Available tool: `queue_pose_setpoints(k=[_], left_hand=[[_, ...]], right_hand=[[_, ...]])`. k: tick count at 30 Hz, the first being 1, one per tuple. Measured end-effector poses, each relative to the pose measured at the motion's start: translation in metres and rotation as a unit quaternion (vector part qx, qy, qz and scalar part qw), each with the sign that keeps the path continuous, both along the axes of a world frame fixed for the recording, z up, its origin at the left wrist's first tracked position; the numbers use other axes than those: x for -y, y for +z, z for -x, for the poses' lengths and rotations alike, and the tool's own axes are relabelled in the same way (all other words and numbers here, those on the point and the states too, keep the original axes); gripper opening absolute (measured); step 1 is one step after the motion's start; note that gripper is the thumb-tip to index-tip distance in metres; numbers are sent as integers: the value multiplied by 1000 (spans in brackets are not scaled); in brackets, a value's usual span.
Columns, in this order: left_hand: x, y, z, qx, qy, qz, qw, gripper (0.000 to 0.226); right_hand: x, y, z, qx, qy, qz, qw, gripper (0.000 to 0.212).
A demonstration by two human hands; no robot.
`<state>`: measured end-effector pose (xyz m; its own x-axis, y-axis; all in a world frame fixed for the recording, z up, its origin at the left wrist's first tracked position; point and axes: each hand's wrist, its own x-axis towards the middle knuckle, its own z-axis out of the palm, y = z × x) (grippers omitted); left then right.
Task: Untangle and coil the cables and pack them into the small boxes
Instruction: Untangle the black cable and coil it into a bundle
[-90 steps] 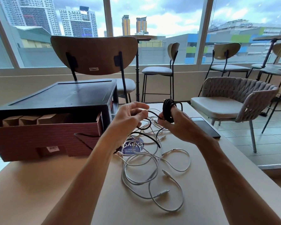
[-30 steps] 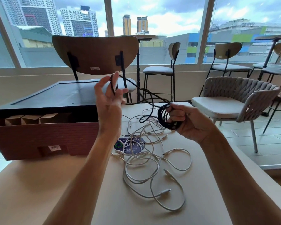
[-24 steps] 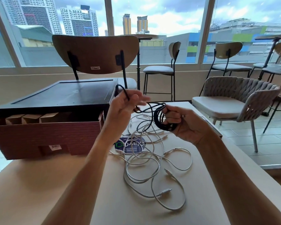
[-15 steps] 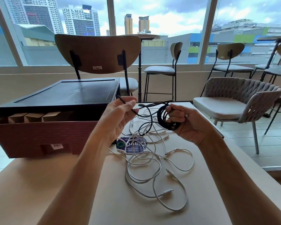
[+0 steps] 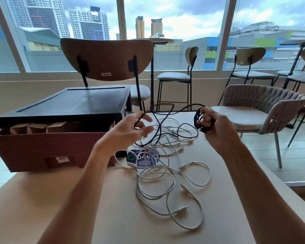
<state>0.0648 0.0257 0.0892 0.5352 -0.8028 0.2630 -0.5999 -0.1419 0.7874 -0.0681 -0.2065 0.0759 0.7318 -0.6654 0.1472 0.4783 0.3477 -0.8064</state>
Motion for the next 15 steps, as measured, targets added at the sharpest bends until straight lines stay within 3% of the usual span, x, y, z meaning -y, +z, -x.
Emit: queue_pose_setpoints(k=[3,7,10,12,15], left_hand=[[9,3,9,-161,-5,157,974,28],[19,1,14,-152,23,231,961,34],[25,-4,15,-233,-4,316,920,38],[30,-9,17,-329,-30,382,863,52],[37,-18,21,-468,-52,458,754,46]], right_hand=[[-7,2,3,-64,-11,185,981,18],[-18,4,8,-145,51,376,914,14],[-27,5,11,-137,122,372,910,11],[-30,8,13,-98,161,318,929,14],[-30,11,16,-37,186,262,946,16]])
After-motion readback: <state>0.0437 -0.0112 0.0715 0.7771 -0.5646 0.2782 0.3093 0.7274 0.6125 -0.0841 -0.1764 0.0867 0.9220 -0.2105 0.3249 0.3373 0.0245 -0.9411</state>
